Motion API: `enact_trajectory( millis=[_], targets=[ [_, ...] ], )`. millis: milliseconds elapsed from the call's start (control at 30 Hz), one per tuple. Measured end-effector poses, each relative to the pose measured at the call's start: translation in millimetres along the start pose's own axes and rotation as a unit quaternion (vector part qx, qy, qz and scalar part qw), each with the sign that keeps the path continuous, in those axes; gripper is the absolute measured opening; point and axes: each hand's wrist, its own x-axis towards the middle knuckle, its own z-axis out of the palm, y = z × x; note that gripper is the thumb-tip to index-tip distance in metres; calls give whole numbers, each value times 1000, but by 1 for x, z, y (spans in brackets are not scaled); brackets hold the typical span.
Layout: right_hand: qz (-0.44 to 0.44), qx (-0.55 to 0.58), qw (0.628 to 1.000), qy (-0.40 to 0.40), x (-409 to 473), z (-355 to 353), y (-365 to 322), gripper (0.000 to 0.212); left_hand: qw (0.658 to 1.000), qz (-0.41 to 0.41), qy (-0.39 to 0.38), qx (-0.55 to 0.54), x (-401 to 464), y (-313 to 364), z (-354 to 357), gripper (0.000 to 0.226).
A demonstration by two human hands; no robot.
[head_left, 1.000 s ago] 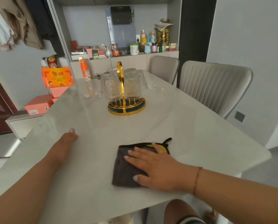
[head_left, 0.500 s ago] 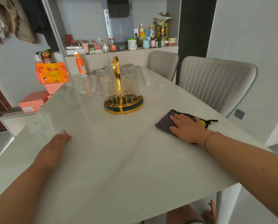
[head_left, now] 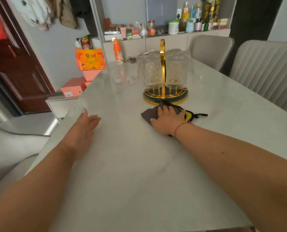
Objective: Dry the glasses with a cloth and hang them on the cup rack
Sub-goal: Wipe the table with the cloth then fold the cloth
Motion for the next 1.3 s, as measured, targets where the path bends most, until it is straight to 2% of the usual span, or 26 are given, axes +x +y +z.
enact_trajectory(
  millis=[167,333,533,767,867,933,1100,1200,1300],
  targets=[
    [-98,-12,995,-23,3,4,-80,67,996,33,29,-73,1,-10,-3,66],
    [-201,-17,979,-14,-10,12,-116,65,992,47,41,-110,0,-10,-3,66],
    [-314,-33,949,-17,-60,16,-108,64,993,40,41,-105,-4,-6,-3,74],
    [-399,-41,916,-25,-146,22,-56,62,994,86,67,-1,-9,-15,3,56],
    [-373,-28,927,-28,-155,18,-13,60,989,102,72,80,-12,-24,1,38],
    [-320,-23,947,-25,-150,13,25,59,989,98,68,86,-16,-24,2,33],
    [-84,-17,996,-9,-130,-2,139,58,987,91,75,110,-29,-20,5,32],
    [26,-14,999,-11,-137,-4,181,59,983,77,89,143,-32,-19,6,31],
    [61,-23,998,-14,-147,1,182,61,976,70,94,185,-35,-17,9,32]
  ],
)
